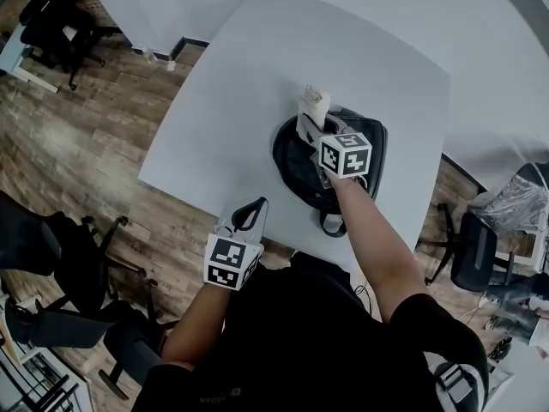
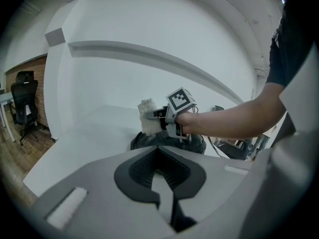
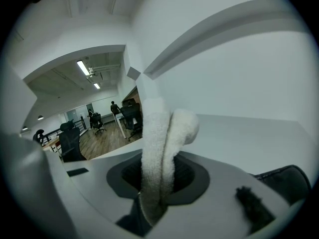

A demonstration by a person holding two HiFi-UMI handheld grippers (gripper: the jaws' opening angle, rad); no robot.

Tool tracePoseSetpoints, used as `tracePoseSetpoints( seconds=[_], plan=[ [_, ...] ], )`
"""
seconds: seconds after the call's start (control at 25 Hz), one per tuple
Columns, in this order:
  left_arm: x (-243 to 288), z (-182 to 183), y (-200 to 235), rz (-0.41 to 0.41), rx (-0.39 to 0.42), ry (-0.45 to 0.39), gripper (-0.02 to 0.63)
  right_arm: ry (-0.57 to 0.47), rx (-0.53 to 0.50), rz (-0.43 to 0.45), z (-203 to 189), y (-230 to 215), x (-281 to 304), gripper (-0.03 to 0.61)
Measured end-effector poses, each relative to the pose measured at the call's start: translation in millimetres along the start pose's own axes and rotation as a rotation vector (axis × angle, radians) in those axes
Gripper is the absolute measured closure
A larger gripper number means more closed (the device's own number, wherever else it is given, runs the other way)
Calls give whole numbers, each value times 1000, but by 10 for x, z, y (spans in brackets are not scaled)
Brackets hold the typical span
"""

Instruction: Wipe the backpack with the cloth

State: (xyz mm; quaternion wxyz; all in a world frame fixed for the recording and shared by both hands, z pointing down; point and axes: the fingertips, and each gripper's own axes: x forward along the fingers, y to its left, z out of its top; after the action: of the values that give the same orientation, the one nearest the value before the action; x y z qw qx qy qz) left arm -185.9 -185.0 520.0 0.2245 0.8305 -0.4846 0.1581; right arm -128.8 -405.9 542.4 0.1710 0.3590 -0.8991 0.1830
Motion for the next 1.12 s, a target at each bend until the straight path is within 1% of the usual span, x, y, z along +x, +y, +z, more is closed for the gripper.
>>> tracePoseSetpoints(
  seconds=[0.16,0.4,0.68,1.12],
  plan=[
    [62,-5,6,11,-7,12,607,14,-12,7,29,-100,36,492],
    [114,-56,48,8,-8,28,607,13,-4,-18,18,-233,9,492],
    [299,122,-64,-46,32,14,607,0,-2,-61,51,-426,-168,492],
    [500,171,-250,-126,83,35,607,-63,19,-162,201,-799,-681,492]
  ],
)
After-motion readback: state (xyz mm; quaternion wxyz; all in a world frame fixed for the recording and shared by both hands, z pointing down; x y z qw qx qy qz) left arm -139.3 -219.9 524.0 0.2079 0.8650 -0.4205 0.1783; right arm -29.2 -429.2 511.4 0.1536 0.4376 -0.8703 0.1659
